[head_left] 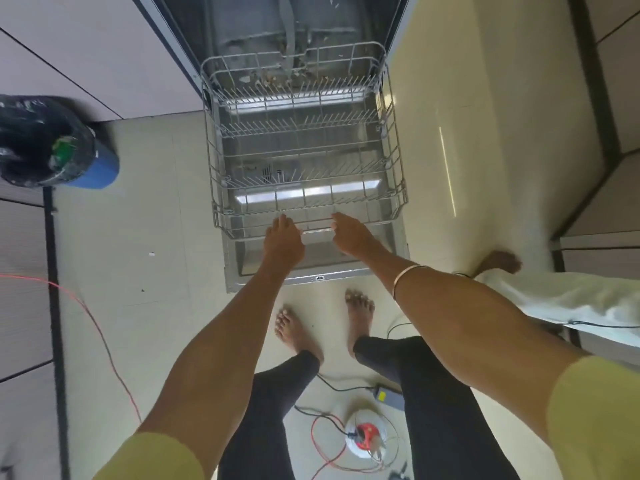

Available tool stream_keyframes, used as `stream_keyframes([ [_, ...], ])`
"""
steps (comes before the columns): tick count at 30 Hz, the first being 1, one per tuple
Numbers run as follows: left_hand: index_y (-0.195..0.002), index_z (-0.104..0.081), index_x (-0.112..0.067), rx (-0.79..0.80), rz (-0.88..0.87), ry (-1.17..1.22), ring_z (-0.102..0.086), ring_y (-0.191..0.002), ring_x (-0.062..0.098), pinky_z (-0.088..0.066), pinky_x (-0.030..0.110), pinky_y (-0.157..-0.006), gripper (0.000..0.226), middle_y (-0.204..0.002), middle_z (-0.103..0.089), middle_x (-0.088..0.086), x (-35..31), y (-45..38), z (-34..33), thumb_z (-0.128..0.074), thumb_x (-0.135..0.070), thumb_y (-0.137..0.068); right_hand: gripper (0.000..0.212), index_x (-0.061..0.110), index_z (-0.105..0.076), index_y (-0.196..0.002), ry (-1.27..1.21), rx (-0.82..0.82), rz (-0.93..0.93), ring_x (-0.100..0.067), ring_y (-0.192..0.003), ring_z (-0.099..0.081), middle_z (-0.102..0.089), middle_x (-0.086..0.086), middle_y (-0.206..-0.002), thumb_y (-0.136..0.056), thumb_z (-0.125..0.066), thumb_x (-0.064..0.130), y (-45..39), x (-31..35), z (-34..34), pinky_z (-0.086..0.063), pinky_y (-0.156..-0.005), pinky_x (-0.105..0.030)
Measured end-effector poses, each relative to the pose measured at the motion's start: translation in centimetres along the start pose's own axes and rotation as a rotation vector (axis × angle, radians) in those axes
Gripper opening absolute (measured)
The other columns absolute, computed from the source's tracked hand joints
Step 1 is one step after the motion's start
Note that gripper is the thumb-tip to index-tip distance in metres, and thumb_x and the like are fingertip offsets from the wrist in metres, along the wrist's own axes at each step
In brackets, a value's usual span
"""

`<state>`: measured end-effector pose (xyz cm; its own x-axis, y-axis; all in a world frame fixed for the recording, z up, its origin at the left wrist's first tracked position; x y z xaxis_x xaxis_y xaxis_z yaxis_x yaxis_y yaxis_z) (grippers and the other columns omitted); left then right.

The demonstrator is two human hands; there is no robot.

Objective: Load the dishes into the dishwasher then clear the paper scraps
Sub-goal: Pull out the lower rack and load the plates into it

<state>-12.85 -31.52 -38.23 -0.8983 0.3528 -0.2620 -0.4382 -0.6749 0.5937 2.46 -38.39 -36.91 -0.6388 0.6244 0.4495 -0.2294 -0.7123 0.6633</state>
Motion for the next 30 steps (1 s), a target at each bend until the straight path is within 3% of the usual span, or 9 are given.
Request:
stream_keyframes([
  [2,-0.151,-0.019,0.007,0.042,0.021,-0.021,-0.012,-0.15,0.035,-0.016,0.047,-0.122,0.057,-0.161,-0.014,0.023,-0.4,2.3,1.3,-0.034,-0.021,-0.104,0.041,-0.001,-0.048,-0.133,0.024,0.021,-0.041,-0.036,-0.122,-0.052,-0.055,-0.021,-0.132,-0.092,-0.045,0.003,2.3,0.9,1.3,-0.044,-0.096,-0.041],
  [4,-0.152,-0.013,0.006,0.103,0.038,-0.007,-0.008,-0.15,0.034,-0.012,0.046,-0.123,0.059,-0.162,-0.01,0.022,-1.0,4.7,3.1,-0.031,-0.023,-0.105,0.036,-0.003,-0.051,-0.125,0.046,0.039,-0.078,-0.037,-0.119,-0.053,-0.056,-0.022,-0.127,-0.091,-0.045,0.004,4.3,1.5,2.4,-0.046,-0.095,-0.043],
  [8,-0.144,-0.031,0.011,0.159,0.068,0.035,-0.023,-0.144,0.039,-0.022,0.05,-0.119,0.055,-0.155,-0.024,0.027,-1.9,8.7,7.1,-0.036,-0.014,-0.096,0.04,0.0,-0.05,-0.133,0.163,0.094,-0.124,-0.038,-0.127,-0.045,-0.047,-0.02,-0.139,-0.098,-0.037,0.015,9.8,3.7,5.2,-0.04,-0.105,-0.047],
  [14,-0.126,-0.051,0.01,0.215,0.095,-0.001,-0.041,-0.126,0.042,-0.036,0.051,-0.108,0.058,-0.138,-0.044,0.029,-2.3,14.9,11.0,-0.023,-0.026,-0.09,0.049,0.002,-0.041,-0.144,0.293,0.111,-0.184,-0.039,-0.139,-0.031,-0.034,-0.02,-0.151,-0.102,-0.034,0.028,17.4,7.2,8.7,-0.029,-0.114,-0.051],
  [18,-0.12,-0.055,0.009,0.16,0.044,-0.015,-0.046,-0.118,0.04,-0.04,0.05,-0.103,0.038,-0.126,-0.051,0.027,-4.2,20.3,13.6,-0.033,-0.015,-0.1,0.055,0.004,-0.026,-0.152,0.289,0.167,-0.151,-0.038,-0.149,-0.01,-0.015,-0.017,-0.161,-0.103,-0.025,0.029,18.9,8.4,9.7,-0.016,-0.118,-0.057],
  [30,-0.124,-0.05,0.013,0.097,-0.002,0.045,-0.045,-0.123,0.039,-0.039,0.05,-0.105,0.041,-0.131,-0.049,0.027,-7.7,25.5,18.8,-0.031,-0.016,-0.102,0.05,0.01,-0.037,-0.147,0.395,0.103,-0.102,-0.034,-0.144,-0.024,-0.03,-0.013,-0.155,-0.1,-0.04,0.03,23.6,12.9,14.1,-0.023,-0.117,-0.052],
])
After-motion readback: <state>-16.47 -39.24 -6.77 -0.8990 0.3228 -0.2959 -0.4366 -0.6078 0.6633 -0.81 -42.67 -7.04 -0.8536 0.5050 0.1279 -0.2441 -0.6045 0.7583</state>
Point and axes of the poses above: each hand's wrist, its own y-axis away from the middle knuckle, its own z-axis out of the back of the hand, x = y × z, the point moved 2 cm from there along -y, towards the middle knuckle
